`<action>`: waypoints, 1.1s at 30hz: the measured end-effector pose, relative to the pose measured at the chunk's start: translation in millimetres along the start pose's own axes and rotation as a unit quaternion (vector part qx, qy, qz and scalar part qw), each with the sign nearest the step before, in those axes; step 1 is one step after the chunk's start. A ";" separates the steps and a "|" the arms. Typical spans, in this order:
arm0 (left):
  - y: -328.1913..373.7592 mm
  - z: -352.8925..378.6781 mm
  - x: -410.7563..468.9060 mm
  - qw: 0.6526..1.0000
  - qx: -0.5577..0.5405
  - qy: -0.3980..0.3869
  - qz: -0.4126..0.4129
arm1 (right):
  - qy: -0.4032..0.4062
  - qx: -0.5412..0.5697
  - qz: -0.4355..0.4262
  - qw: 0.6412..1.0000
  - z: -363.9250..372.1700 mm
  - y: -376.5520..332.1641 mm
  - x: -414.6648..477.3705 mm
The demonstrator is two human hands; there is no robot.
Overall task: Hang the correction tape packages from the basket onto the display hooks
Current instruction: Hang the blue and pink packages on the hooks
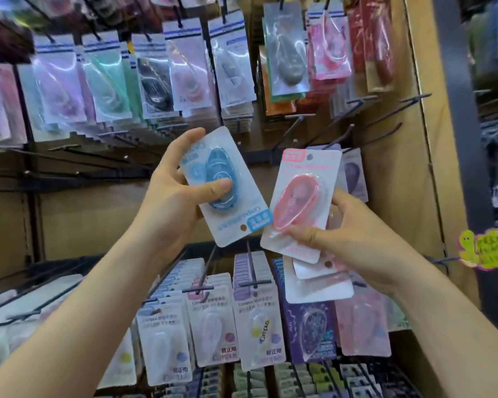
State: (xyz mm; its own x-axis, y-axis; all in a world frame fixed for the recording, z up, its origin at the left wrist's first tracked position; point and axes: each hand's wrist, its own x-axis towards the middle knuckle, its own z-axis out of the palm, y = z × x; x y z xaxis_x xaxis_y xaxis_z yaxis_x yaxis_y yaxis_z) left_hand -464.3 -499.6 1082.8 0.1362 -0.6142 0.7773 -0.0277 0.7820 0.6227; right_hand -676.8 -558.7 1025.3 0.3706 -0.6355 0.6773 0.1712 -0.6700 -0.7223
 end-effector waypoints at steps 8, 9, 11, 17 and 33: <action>-0.9 -3.1 3.1 0.991 -0.082 0.099 0.028 | -0.020 0.025 0.009 0.999 17.4 -1.4 6.9; -6.1 0.7 -0.3 0.990 -0.079 0.111 0.023 | -0.015 0.038 0.005 0.999 19.9 -1.6 7.4; -14.2 6.4 -7.8 0.989 -0.050 0.136 0.019 | -0.004 0.073 -0.001 0.997 24.5 -3.5 7.8; -13.3 -11.5 -19.9 0.994 0.097 0.030 -0.043 | 0.062 0.102 0.013 0.993 27.8 6.7 14.0; -43.7 -6.2 1.4 0.979 -0.001 0.189 -0.081 | 0.015 -0.218 0.031 0.975 17.0 3.8 39.3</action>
State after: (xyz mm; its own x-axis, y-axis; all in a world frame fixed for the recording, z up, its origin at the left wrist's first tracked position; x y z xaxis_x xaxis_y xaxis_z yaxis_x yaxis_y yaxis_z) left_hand -456.7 -534.0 1056.1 0.4944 -0.6481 0.5792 0.0276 0.6777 0.7348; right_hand -646.0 -579.6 1046.8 0.3404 -0.6862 0.6428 -0.2575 -0.7256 -0.6382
